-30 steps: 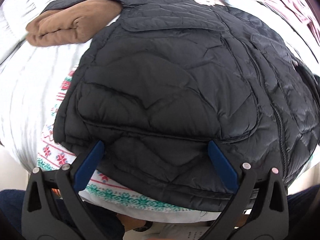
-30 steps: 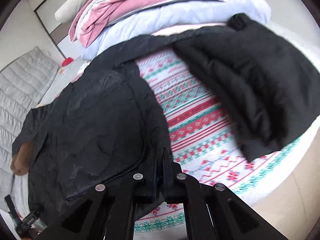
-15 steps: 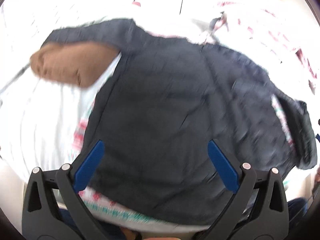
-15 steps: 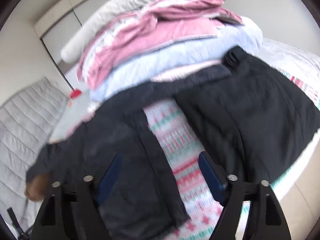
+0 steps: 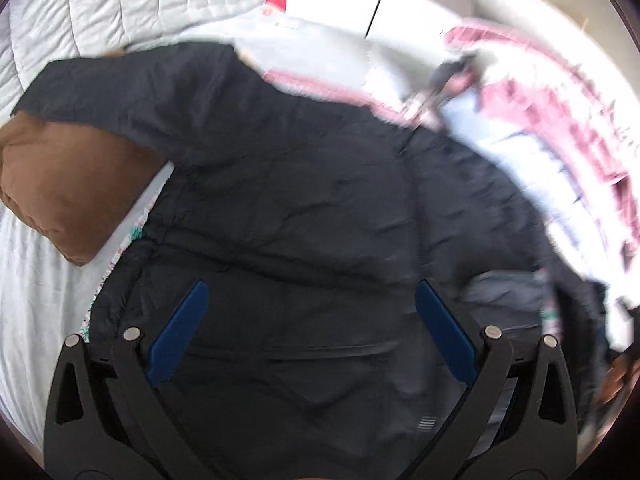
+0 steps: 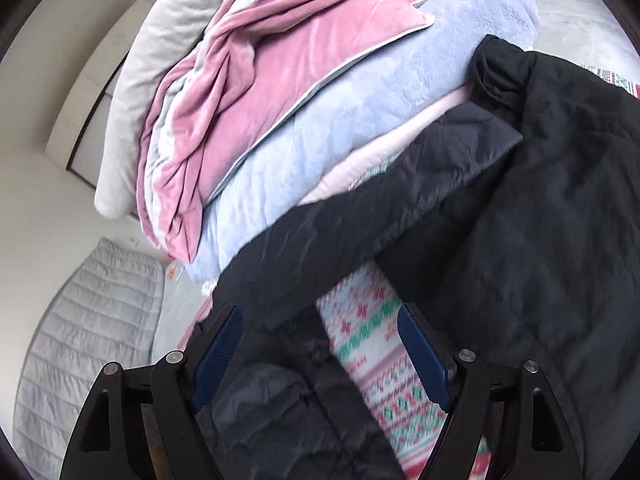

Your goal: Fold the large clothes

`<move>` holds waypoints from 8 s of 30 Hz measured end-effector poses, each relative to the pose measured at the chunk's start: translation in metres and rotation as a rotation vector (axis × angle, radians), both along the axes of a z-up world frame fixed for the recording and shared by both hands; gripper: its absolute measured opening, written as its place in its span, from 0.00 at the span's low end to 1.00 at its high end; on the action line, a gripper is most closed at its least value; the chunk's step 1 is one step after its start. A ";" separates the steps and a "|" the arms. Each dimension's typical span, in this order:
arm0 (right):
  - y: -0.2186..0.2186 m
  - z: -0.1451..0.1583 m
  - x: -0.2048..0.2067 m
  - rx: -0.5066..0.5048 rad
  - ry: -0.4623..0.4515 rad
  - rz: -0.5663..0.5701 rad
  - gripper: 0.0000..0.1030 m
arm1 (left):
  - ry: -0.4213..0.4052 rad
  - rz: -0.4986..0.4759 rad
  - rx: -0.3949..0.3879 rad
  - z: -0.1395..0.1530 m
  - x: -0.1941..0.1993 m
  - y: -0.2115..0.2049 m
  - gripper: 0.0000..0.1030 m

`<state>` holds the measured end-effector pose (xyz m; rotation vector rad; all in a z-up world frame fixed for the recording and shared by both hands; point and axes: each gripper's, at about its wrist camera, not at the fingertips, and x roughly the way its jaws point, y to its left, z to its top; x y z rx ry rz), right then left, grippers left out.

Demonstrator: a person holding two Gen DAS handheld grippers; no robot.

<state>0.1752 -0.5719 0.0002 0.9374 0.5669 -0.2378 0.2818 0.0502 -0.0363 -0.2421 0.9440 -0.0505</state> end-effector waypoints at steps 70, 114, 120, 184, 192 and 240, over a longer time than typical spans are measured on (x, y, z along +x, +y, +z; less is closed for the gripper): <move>0.421 -0.048 0.262 -0.966 0.202 0.862 0.57 | 0.032 0.079 -0.060 -0.003 0.035 0.077 1.00; 0.196 0.002 0.115 0.117 0.152 0.424 0.89 | -0.073 0.668 -0.234 0.033 0.133 0.308 0.05; 0.174 0.003 0.106 0.171 0.121 0.361 0.89 | -0.347 0.490 -0.297 0.123 0.112 0.242 0.05; 0.110 0.036 0.013 -0.220 0.145 0.278 0.89 | 0.012 0.130 -0.100 0.010 -0.127 0.154 0.82; 0.078 -0.005 -0.068 -0.156 0.195 0.323 0.89 | 0.037 0.070 -0.113 -0.012 -0.151 0.177 0.82; 0.103 -0.071 -0.129 0.120 0.209 0.275 0.48 | 0.162 0.025 -0.302 -0.064 -0.206 0.182 0.47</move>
